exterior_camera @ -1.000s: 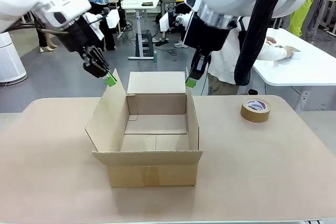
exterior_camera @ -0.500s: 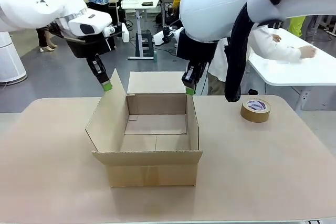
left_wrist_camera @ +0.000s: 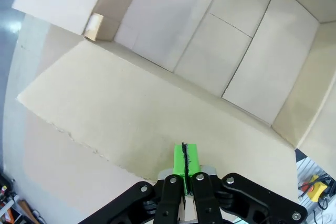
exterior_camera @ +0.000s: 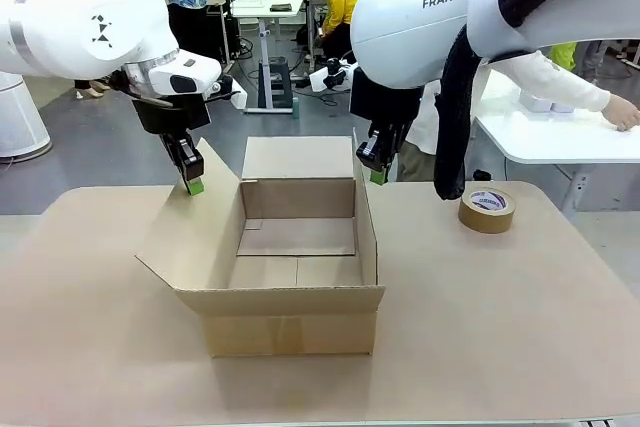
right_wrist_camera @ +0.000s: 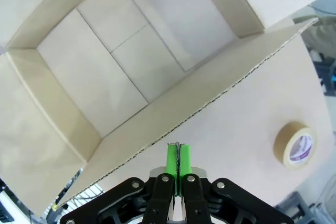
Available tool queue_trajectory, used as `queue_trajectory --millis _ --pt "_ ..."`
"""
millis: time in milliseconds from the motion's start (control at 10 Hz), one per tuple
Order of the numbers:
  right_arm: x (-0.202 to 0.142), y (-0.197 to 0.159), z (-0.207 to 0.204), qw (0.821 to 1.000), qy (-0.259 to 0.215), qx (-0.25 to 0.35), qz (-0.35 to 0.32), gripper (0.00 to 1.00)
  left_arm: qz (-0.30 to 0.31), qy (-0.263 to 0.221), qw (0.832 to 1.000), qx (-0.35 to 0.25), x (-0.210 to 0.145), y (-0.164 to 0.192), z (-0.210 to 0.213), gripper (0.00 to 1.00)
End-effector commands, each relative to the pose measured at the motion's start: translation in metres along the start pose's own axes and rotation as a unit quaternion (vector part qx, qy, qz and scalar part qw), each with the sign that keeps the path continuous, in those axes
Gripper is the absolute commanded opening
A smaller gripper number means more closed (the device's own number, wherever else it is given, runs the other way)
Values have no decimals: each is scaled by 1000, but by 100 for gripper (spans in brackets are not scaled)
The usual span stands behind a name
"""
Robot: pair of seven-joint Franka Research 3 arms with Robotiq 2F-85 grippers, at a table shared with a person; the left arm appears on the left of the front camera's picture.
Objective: Wrap the clocks to prevent damage.
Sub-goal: Open the side flaps of the Package Box.
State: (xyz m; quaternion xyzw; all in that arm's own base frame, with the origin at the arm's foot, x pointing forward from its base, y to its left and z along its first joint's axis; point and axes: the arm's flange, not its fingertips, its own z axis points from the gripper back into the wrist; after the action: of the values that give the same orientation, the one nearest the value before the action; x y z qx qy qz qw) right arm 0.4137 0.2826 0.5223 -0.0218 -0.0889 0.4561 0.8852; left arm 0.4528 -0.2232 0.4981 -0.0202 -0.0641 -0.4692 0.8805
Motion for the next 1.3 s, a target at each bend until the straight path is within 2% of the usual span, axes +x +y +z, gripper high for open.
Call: queue_trajectory --millis 0,300,500,600,700,1000,1200 --pt "1 3 -1 1000 6 -24 -16 4 16 -7 1000 -3 -3 3 2 5" --pt "3 17 36 997 -36 -70 -20 4 14 -7 1000 -5 -3 2 -2 5" --pt "8 28 50 995 -42 -81 -37 4 12 -7 1000 -5 -1 3 -2 5" --pt "10 35 47 996 -51 -64 -25 4 14 -7 1000 -6 -1 2 -3 5" --pt "13 39 40 999 -51 -16 -7 4 20 -12 1000 -9 -2 4 -3 5" --pt "24 29 3 998 -29 8 -48 4 66 -28 997 -14 -6 11 -3 5" --pt "23 19 -21 997 -7 -12 -76 4 70 -33 997 -19 -8 12 -5 5"
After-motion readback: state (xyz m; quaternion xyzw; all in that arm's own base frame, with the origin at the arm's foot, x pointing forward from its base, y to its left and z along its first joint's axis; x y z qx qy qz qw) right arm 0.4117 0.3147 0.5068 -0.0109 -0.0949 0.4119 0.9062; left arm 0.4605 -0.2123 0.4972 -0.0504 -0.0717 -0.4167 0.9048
